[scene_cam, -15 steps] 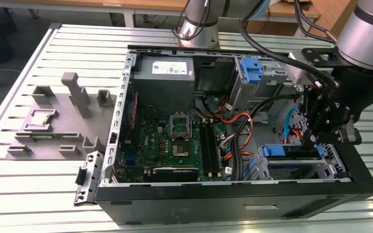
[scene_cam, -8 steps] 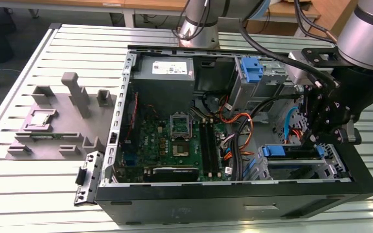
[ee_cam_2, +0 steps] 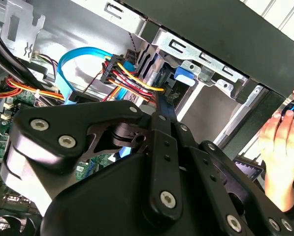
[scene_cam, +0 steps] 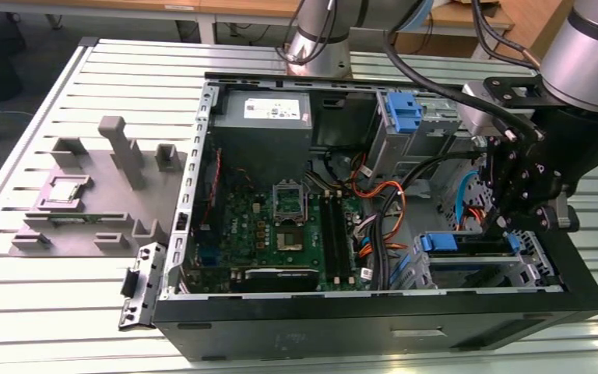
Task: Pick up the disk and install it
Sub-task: 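Insert the second disk wire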
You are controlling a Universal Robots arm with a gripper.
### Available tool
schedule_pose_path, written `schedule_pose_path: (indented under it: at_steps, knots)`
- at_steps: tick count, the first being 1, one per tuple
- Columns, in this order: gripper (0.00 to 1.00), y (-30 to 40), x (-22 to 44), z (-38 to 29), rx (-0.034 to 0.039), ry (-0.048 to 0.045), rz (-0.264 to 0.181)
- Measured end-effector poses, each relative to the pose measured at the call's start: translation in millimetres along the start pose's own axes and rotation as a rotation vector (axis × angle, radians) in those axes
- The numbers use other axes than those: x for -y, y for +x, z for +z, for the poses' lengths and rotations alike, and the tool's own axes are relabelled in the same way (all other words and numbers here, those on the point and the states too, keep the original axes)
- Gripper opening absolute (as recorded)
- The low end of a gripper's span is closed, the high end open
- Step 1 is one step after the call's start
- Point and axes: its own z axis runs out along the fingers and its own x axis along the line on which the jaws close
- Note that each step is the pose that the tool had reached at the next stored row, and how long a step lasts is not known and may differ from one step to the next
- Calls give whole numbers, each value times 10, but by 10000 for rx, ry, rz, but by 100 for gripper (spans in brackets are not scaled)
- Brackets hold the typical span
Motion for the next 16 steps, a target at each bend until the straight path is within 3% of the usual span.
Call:
schedule_pose_path:
  at_steps: [9, 12, 16]
  knots:
    - [10, 7, -112, -16, -3, 0, 0]
    - [10, 12, -117, -70, 1, 0, 0]
    - [10, 23, -113, -192, 0, 0, -1]
